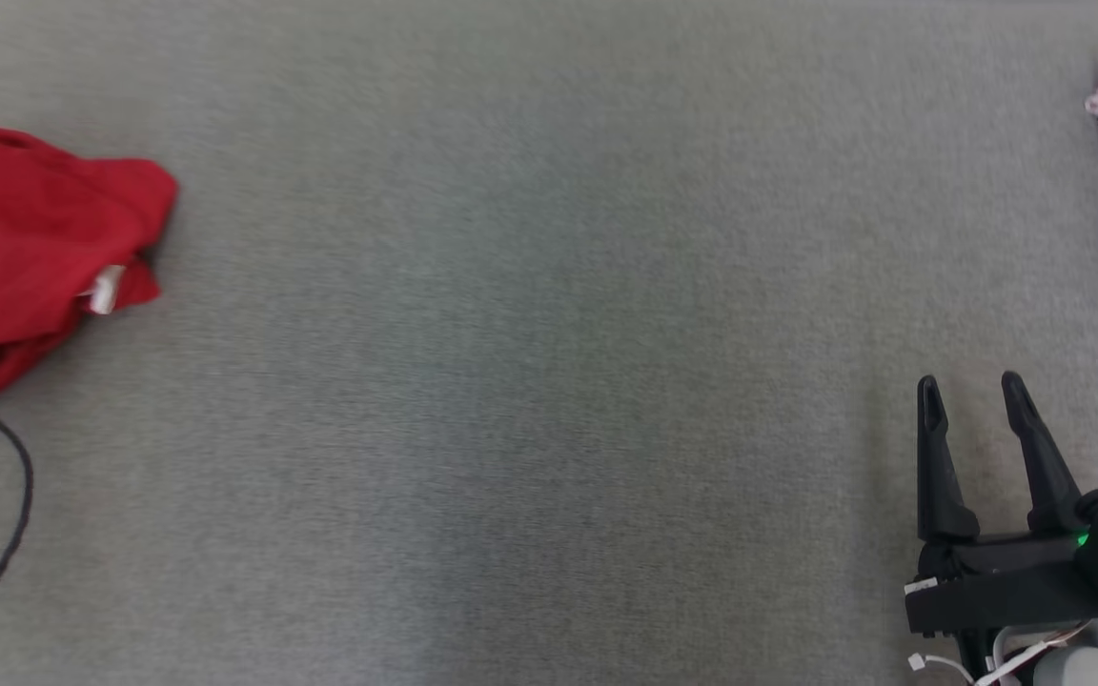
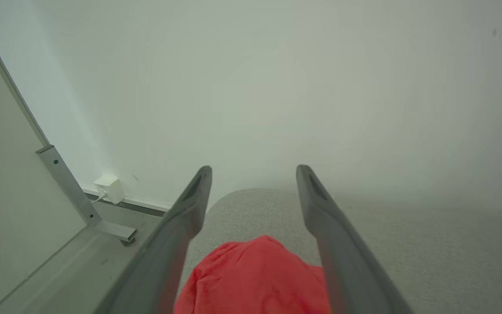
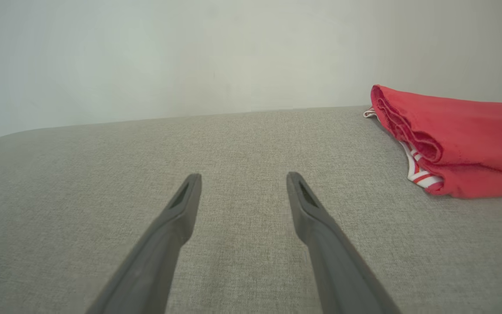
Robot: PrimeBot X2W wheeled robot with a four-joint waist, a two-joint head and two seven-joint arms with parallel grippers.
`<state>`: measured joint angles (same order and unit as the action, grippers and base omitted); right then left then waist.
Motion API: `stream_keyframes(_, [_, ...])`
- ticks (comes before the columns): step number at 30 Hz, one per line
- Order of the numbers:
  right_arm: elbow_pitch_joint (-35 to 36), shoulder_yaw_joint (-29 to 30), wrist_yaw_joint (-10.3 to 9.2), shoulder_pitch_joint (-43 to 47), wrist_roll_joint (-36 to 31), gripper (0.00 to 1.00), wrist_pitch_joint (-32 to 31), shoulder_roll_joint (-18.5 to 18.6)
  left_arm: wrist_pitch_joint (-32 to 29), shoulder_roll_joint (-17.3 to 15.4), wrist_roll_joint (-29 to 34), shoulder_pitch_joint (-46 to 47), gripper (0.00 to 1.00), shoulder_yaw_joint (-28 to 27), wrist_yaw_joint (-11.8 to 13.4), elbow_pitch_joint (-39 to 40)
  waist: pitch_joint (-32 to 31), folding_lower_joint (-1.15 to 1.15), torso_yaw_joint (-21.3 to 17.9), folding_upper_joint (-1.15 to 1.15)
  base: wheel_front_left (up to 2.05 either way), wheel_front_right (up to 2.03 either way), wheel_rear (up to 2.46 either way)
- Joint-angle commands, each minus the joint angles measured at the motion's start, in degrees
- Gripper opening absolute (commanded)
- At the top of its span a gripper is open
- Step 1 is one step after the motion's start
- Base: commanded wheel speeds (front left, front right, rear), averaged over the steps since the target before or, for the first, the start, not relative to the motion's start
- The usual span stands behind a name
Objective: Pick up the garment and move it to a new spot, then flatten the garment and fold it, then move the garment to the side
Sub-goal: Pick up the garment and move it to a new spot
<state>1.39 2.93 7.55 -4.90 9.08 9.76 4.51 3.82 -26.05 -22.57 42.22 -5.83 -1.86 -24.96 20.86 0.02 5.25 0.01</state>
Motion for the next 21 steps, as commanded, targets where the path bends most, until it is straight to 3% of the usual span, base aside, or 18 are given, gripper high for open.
stream_keyframes(1, [0.5,0.0,-0.1,-1.1,-0.4,1.0,0.2,0.4,-0.9,-0.8,0.3,1.5,1.0,0.3,-0.1,-2.1,4.8,-0.02,-4.3,-0.01,0.0,0.0,0.0])
stream_keyframes(9, [1.5,0.6,-0.1,-1.7,-0.9,1.0,-0.6,1.3,-6.4,-1.4,-1.8,3.5,1.0,0.5,-0.5,-12.5,5.9,-0.02,-4.9,-0.01,0.0,0.0,0.0])
stream_keyframes(21, [3.0,0.6,-0.1,-1.5,-1.2,1.0,-2.1,1.7,-15.8,0.2,-4.1,3.9,1.0,2.5,-2.1,-24.3,5.2,-0.02,-5.1,-0.01,0.0,0.0,0.0])
